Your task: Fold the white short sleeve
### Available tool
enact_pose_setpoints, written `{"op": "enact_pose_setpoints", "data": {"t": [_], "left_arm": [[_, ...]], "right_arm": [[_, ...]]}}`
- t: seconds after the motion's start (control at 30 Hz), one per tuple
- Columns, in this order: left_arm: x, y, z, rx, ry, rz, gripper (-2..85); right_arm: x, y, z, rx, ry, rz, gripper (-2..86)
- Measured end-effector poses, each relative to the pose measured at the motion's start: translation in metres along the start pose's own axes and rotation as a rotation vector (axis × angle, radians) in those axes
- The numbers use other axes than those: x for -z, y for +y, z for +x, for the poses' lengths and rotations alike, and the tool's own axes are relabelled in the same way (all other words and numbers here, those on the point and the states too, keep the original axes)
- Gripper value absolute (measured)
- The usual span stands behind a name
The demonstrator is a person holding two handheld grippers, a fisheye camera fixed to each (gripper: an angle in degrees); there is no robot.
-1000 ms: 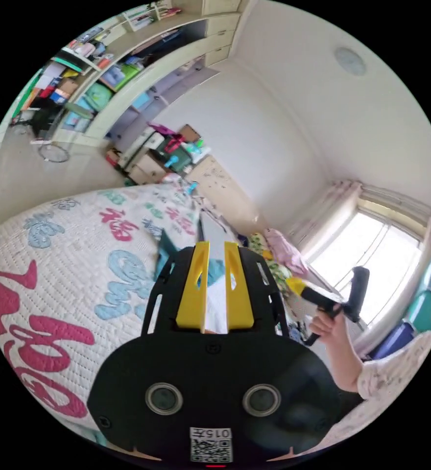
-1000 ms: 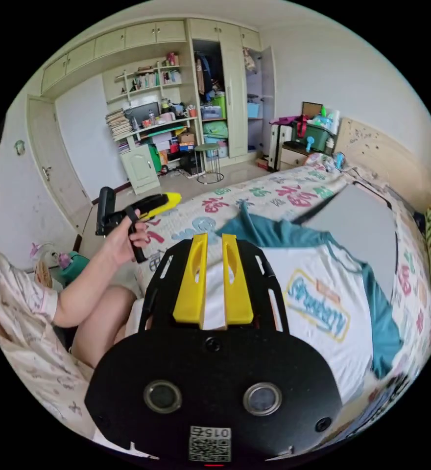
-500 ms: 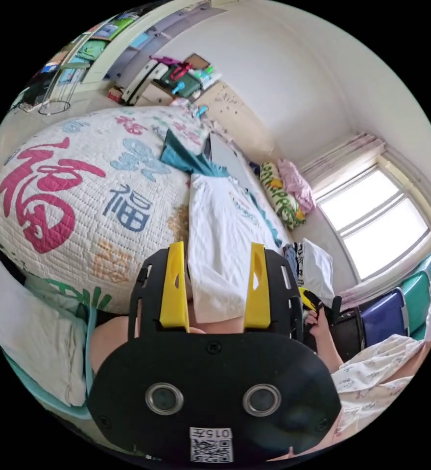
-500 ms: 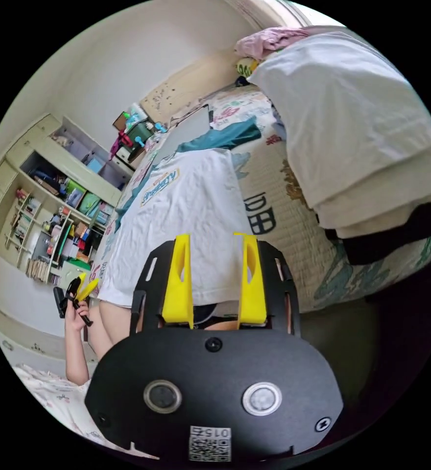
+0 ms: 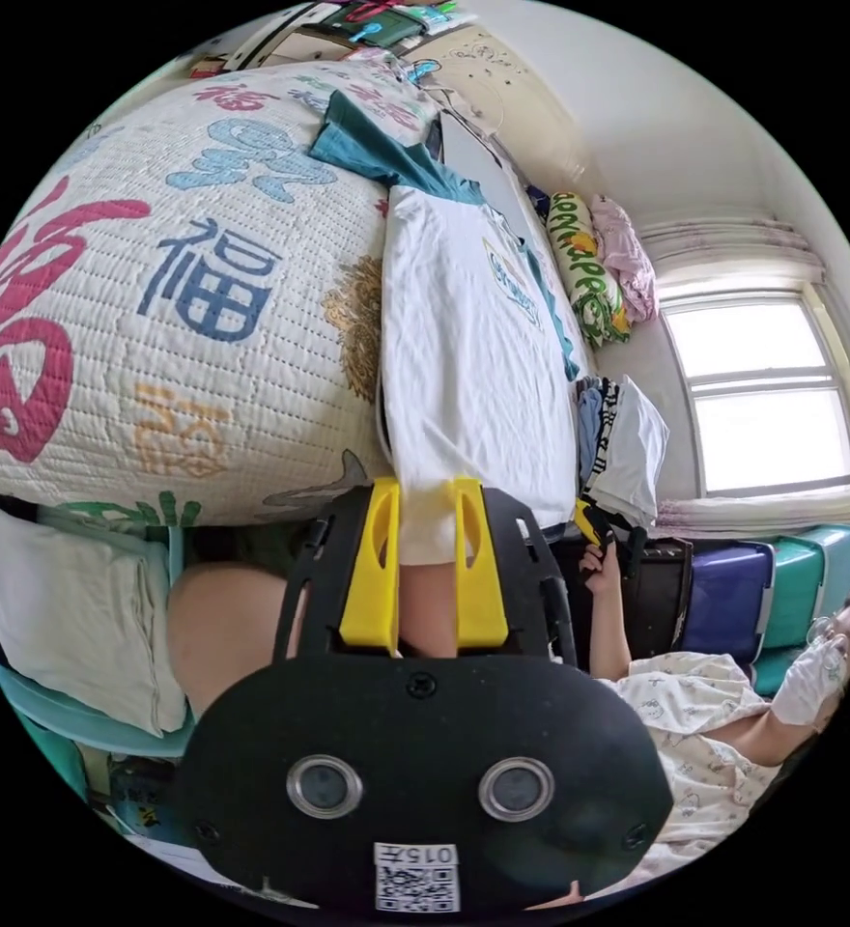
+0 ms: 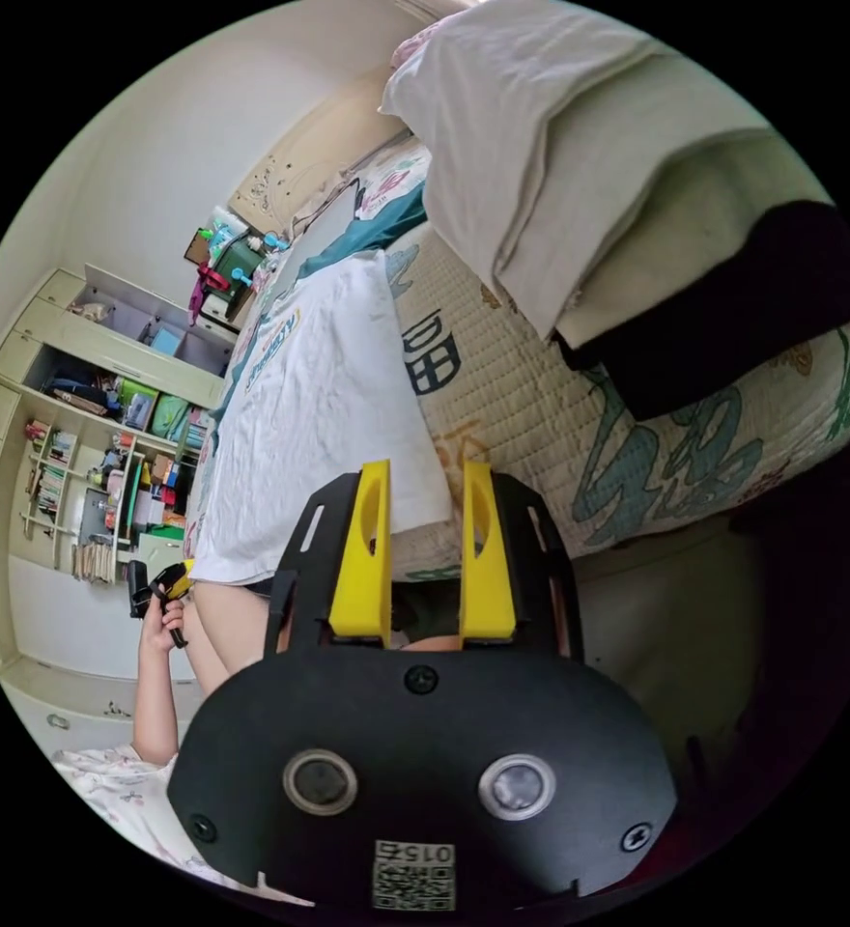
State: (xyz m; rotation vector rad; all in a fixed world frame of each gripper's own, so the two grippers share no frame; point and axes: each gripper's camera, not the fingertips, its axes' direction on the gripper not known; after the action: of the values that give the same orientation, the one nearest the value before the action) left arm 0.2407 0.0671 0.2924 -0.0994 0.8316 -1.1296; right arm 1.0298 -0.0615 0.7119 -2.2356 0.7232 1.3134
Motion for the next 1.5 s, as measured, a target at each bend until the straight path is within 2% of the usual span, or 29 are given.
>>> {"op": "enact_pose_setpoints", "data": {"t": [0.13,0.27,0.43,0.57,0.77,0.93,1.0,1.1,1.3,1.43,1.5], "left_arm": [[0.010,0.000,-0.001,-0.012,-0.007,0.026,6.5],[0.026,0.001,-0.015,-0.001,0.052,0.066,4.8],[0.049,0.009,-0.038,-0.016,0.205,0.152,0.0],[0.067,0.016,-0.057,-0.033,0.332,0.230,-0.7],[0.082,0.019,-0.069,-0.035,0.359,0.271,-0.8],[0.089,0.016,-0.079,0.005,0.357,0.257,-0.7],[0.095,0.013,-0.071,0.019,0.224,0.255,-0.4],[0.090,0.005,-0.056,-0.011,0.136,0.194,0.6],[0.077,-0.012,-0.046,-0.071,0.141,0.044,1.9],[0.083,-0.013,-0.047,-0.065,0.160,0.067,0.2],[0.093,-0.008,-0.056,-0.048,0.227,0.123,-0.3]], "right_arm": [[0.031,0.004,-0.040,0.005,0.026,-0.028,8.3],[0.065,0.010,-0.076,0.001,-0.018,-0.055,1.5],[0.127,0.018,-0.119,0.012,-0.059,0.027,-0.1],[0.180,0.022,-0.141,-0.031,-0.187,0.107,-0.3],[0.223,0.039,-0.185,-0.006,-0.217,0.143,-0.4],[0.221,0.053,-0.206,0.014,-0.146,0.110,-0.4],[0.207,0.059,-0.207,0.001,-0.100,0.083,-0.4],[0.183,0.070,-0.203,-0.038,-0.085,0.047,-0.4],[0.159,0.083,-0.205,-0.053,-0.095,0.034,-0.3],[0.147,0.092,-0.210,-0.036,-0.085,0.056,-0.4],[0.138,0.095,-0.211,-0.029,-0.079,0.051,-0.4]]}}
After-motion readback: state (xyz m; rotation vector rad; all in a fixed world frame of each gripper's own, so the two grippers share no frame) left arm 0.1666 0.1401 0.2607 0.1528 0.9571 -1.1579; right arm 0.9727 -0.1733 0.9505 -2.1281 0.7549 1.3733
